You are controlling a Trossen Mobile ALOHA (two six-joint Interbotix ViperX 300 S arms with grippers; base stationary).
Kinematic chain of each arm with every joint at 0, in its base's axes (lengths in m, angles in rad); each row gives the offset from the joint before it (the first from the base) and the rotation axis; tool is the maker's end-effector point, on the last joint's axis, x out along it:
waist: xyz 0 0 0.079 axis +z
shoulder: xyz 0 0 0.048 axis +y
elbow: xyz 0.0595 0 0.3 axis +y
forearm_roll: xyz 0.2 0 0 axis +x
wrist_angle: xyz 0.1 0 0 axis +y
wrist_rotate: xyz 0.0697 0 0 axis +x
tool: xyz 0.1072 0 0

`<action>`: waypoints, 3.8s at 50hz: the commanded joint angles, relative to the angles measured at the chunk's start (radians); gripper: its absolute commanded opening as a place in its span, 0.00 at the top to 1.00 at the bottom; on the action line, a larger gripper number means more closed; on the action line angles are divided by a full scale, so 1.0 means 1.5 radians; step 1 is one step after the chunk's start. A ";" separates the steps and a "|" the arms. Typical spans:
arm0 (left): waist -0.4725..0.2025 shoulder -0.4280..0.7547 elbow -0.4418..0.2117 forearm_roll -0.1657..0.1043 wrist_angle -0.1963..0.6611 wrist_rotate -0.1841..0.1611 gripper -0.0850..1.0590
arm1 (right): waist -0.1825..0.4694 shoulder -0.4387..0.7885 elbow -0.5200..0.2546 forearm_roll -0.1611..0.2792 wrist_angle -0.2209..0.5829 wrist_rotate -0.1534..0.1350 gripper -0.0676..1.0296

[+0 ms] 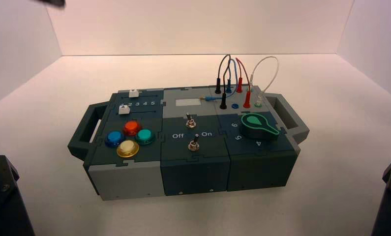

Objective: Move the bottom slider to position 4.

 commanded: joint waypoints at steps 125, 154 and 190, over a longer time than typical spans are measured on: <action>-0.134 0.554 -0.103 -0.115 0.019 -0.040 0.95 | 0.139 0.262 -0.146 0.033 0.015 -0.006 0.96; -0.149 0.558 -0.118 -0.123 0.020 -0.040 0.95 | 0.136 0.262 -0.145 0.031 0.015 -0.006 0.96; -0.162 0.558 -0.127 -0.123 0.022 -0.039 0.95 | 0.134 0.267 -0.147 0.027 0.014 -0.006 0.96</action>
